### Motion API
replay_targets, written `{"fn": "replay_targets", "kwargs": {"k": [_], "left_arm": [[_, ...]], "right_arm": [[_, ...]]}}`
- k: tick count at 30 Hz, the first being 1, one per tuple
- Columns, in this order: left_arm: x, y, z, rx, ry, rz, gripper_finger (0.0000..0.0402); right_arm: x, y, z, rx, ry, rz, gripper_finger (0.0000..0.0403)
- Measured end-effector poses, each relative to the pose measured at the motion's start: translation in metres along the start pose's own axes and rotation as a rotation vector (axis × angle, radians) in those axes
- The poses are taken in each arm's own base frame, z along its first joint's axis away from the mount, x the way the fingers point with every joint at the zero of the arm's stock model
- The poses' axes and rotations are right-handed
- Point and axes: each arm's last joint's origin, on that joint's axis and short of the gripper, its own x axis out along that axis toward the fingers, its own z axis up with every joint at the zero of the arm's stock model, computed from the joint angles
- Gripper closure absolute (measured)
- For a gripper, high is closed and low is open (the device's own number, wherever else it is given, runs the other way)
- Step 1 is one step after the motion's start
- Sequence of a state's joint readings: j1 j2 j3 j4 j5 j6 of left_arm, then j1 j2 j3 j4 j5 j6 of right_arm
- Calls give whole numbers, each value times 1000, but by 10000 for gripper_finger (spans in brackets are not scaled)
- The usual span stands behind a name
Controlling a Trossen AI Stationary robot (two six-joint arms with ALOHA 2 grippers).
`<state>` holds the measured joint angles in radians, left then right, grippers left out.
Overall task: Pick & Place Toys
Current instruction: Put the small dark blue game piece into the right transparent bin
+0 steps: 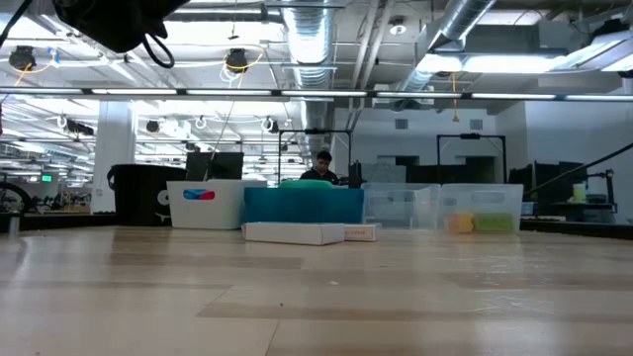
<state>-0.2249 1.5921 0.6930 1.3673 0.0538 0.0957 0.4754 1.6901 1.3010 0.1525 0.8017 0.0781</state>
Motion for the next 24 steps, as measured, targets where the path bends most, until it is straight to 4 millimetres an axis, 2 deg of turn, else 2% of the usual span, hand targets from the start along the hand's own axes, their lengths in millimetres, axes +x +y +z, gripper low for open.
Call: {"fn": "replay_targets", "kwargs": {"k": [6,13,19,21,24], "left_arm": [[0,0,0,0,3,1,271],[0,0,-1,-4,10,-5,270],[0,-1,-2,-8,30,-9,270],[0,-1,-3,-8,34,-10,246],[0,-1,-4,-5,49,-11,171]], "right_arm": [[-1,1,0,1,-1,1,175],[-1,0,0,24,-2,-7,268],[-1,0,-1,20,6,-8,266],[-1,0,-2,18,11,-11,266],[0,0,-3,36,22,-19,266]]}}
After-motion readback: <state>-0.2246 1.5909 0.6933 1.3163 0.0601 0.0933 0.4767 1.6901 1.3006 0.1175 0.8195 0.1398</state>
